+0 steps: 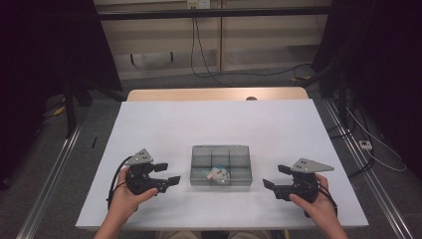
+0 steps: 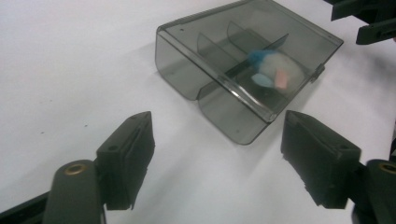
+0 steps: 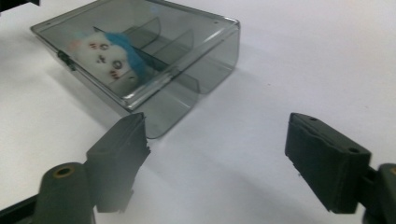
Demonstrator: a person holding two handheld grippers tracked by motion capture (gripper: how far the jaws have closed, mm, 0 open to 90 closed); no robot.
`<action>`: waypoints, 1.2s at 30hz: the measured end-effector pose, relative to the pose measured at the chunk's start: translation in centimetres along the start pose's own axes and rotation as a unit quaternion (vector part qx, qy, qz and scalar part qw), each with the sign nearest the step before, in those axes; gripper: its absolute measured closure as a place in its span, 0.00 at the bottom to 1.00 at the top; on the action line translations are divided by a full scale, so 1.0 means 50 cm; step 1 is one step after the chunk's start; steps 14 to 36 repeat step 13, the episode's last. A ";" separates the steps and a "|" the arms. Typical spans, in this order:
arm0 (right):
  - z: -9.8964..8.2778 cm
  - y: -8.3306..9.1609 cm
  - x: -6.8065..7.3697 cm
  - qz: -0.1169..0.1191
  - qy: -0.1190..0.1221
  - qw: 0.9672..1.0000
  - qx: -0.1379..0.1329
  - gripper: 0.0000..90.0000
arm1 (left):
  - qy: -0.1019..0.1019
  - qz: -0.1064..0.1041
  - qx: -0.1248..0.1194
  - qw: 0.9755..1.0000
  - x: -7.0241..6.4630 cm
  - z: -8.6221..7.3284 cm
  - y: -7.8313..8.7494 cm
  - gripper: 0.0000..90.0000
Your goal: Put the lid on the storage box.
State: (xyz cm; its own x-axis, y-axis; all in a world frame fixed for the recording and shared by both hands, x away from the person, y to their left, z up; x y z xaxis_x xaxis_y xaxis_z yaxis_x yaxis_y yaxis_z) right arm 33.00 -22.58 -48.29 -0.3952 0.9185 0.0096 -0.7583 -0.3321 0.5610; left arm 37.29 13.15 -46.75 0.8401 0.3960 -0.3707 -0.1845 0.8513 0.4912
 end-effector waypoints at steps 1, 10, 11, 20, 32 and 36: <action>-0.001 0.000 -0.005 -0.004 -0.002 1.000 0.000 0.21 | -0.002 0.000 -0.001 1.000 0.001 -0.001 0.002 0.25; -0.012 -0.003 -0.039 -0.035 -0.010 0.999 0.005 0.16 | -0.003 0.010 0.000 1.000 0.022 -0.019 0.017 0.15; -0.013 -0.004 -0.040 -0.038 -0.010 0.999 0.007 0.15 | -0.002 0.013 0.001 1.000 0.024 -0.021 0.017 0.13; -0.014 -0.008 -0.041 -0.041 -0.010 0.999 0.009 0.14 | -0.004 0.014 0.003 1.000 0.027 -0.022 0.017 0.13; -0.014 -0.008 -0.041 -0.041 -0.010 0.999 0.009 0.14 | -0.004 0.014 0.003 1.000 0.027 -0.022 0.017 0.13; -0.014 -0.008 -0.041 -0.041 -0.010 0.999 0.009 0.14 | -0.004 0.014 0.003 1.000 0.027 -0.022 0.017 0.13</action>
Point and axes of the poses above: each handheld gripper's, and its own axes: y roughly backward along the jaws, z roughly out of its top, x roughly to its left, the point moved 8 cm from there along -y, roughly forward along the jaws, and after that the axes turned 13 degrees about -z, right-handed, at the moved point
